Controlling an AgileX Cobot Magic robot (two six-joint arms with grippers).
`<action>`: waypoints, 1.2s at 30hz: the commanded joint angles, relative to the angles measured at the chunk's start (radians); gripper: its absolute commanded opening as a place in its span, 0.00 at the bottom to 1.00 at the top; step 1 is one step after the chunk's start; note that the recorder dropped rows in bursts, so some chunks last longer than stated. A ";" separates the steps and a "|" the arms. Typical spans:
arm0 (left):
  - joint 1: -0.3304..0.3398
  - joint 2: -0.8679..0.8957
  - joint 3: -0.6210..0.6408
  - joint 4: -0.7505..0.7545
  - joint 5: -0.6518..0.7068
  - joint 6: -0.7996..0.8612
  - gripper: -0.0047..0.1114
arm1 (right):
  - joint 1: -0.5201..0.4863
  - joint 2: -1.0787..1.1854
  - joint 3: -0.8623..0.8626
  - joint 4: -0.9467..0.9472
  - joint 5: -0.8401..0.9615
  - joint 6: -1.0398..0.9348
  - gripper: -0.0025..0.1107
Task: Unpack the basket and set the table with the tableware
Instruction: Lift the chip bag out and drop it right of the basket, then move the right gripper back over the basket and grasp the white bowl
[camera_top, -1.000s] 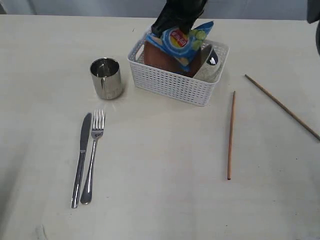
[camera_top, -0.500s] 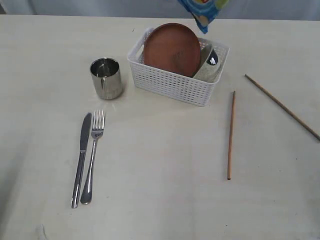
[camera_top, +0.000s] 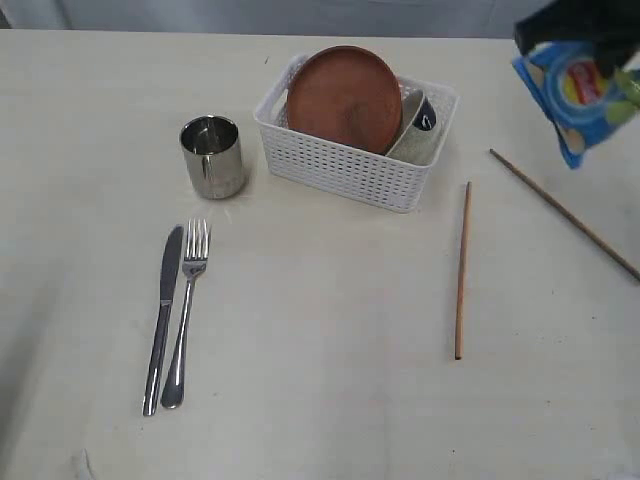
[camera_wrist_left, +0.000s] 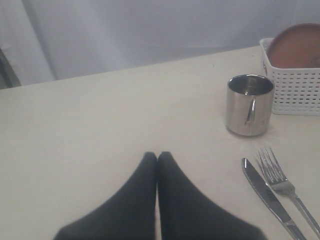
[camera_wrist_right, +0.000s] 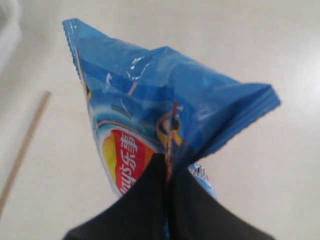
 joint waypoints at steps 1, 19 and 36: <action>0.002 -0.003 0.002 -0.009 -0.007 0.000 0.04 | -0.126 -0.010 0.160 0.084 0.002 0.012 0.02; 0.002 -0.003 0.002 -0.009 -0.007 0.000 0.04 | -0.328 -0.006 0.339 0.428 -0.204 -0.255 0.13; 0.002 -0.003 0.002 -0.009 -0.007 0.000 0.04 | -0.150 -0.021 -0.019 0.550 -0.005 -0.167 0.45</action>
